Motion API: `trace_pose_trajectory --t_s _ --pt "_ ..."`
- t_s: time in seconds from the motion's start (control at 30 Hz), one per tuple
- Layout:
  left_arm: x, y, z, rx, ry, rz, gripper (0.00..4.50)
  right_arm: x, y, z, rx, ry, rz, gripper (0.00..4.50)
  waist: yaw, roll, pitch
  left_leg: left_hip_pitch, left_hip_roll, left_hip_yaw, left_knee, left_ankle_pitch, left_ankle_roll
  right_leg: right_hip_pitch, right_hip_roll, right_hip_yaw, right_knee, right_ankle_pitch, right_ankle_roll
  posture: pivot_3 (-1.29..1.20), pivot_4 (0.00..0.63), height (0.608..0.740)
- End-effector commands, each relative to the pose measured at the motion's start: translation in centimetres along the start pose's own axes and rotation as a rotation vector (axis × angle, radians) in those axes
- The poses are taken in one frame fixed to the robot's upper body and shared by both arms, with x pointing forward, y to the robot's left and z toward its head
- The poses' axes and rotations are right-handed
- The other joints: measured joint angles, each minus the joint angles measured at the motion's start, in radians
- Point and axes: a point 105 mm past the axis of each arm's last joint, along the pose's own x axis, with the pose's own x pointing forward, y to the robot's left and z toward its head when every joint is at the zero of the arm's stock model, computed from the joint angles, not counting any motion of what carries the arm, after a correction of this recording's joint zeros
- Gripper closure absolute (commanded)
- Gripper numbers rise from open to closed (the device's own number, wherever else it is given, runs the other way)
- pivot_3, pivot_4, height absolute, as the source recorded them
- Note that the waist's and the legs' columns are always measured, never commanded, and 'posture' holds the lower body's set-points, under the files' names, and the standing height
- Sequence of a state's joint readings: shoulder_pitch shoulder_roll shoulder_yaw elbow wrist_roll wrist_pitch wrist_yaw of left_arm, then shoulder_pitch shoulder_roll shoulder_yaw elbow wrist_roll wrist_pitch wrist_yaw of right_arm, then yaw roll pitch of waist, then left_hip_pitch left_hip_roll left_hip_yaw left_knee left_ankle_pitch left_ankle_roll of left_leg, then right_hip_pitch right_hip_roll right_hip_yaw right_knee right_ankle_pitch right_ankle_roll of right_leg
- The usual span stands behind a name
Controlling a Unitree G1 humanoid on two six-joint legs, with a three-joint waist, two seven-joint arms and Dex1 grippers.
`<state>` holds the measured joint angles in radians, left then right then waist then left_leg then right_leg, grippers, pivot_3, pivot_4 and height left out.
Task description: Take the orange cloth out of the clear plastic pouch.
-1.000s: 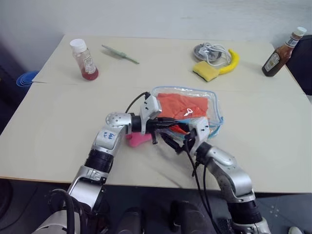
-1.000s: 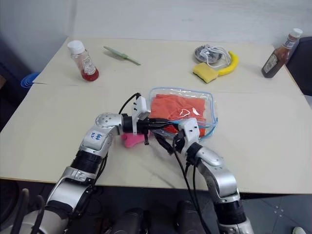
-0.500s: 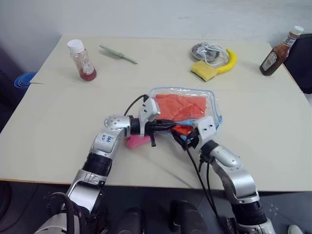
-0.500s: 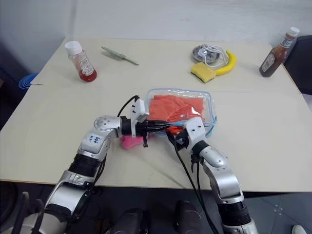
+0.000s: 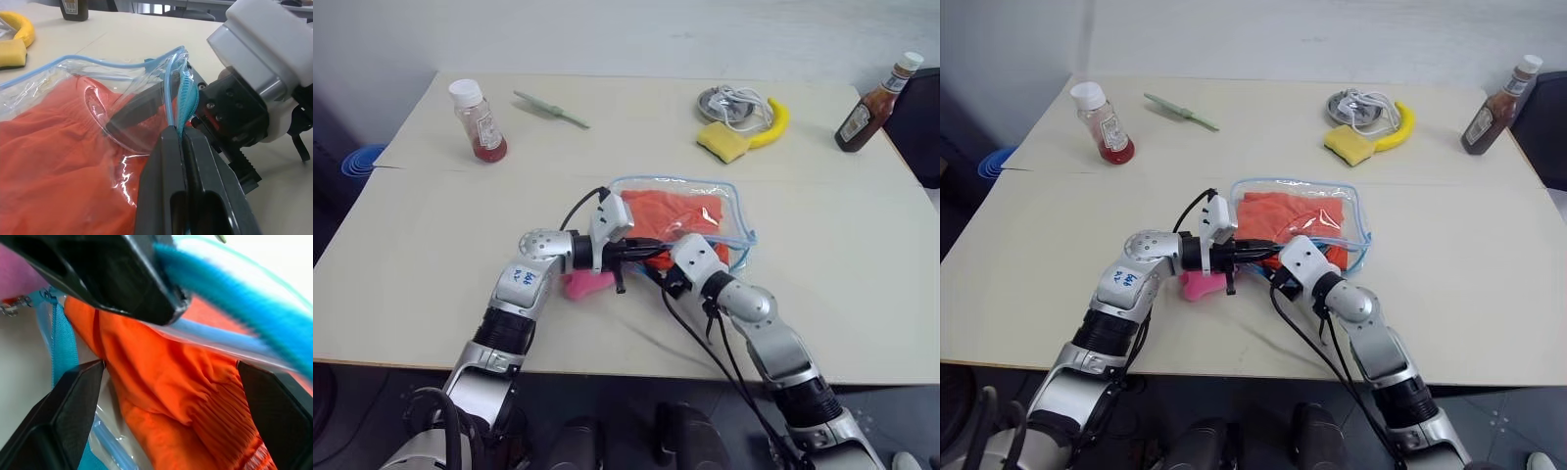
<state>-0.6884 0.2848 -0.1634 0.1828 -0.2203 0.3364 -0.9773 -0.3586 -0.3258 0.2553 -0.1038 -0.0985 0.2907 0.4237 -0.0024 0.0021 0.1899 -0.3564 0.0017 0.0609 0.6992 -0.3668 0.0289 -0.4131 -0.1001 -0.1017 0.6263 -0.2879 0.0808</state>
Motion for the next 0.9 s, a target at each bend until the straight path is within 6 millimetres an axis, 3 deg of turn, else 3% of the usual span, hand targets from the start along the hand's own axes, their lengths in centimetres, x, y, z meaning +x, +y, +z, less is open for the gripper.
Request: trace_pose_trajectory --t_s 0.03,0.2,0.3,0.4,0.57,0.8,0.9 --pt "0.1 0.0 1.6 0.040 -0.045 -0.009 4.48 0.4 -0.4 -0.8 -0.011 0.056 -0.006 0.00 0.000 0.000 0.000 0.000 0.000 0.000 0.000 0.000 0.000 0.000 0.000 0.000 0.000 0.000 0.000 0.00 0.150 0.740" --pt "0.0 0.0 1.5 0.040 -0.041 -0.012 4.48 0.8 -0.3 -1.4 0.001 0.102 0.033 0.00 0.000 0.000 0.000 0.000 0.000 0.000 0.000 0.000 0.000 0.000 0.000 0.000 0.000 0.000 0.000 0.00 0.150 0.740" --pt "-0.1 0.1 1.5 0.038 -0.039 -0.010 4.48 0.9 -0.2 -2.9 0.043 0.183 0.065 0.00 0.000 0.000 0.000 0.000 0.000 0.000 0.000 0.000 0.000 0.000 0.000 0.000 0.000 0.000 0.000 0.00 0.150 0.740" --pt "0.0 0.1 1.4 0.037 -0.038 -0.009 4.50 1.3 -0.5 -3.9 0.123 0.228 0.057 0.62 0.000 0.000 0.000 0.001 0.000 0.000 0.000 0.000 0.000 0.001 0.000 0.000 0.000 0.000 0.000 0.00 0.150 0.740" --pt "0.0 0.2 1.4 0.033 -0.044 0.001 4.50 1.2 -1.7 -4.1 0.154 0.260 0.062 2.26 -0.001 0.000 0.000 0.002 0.000 0.000 0.000 0.000 0.000 0.002 -0.001 0.000 0.000 0.000 0.000 0.00 0.150 0.740" --pt "-0.5 0.7 1.1 0.013 -0.051 0.050 4.50 -0.7 -2.6 -4.2 0.198 0.265 0.149 4.48 0.003 0.000 0.000 0.002 -0.001 -0.002 0.000 0.000 0.000 0.003 -0.002 -0.001 -0.001 0.000 0.000 0.00 0.150 0.740" --pt "-0.6 1.0 1.2 -0.012 -0.071 0.077 4.50 -1.3 -2.6 -2.2 0.238 0.138 0.227 4.48 0.002 0.000 0.000 0.002 -0.001 -0.002 0.000 0.000 0.000 0.003 -0.002 -0.001 -0.001 0.000 0.000 0.00 0.150 0.740"
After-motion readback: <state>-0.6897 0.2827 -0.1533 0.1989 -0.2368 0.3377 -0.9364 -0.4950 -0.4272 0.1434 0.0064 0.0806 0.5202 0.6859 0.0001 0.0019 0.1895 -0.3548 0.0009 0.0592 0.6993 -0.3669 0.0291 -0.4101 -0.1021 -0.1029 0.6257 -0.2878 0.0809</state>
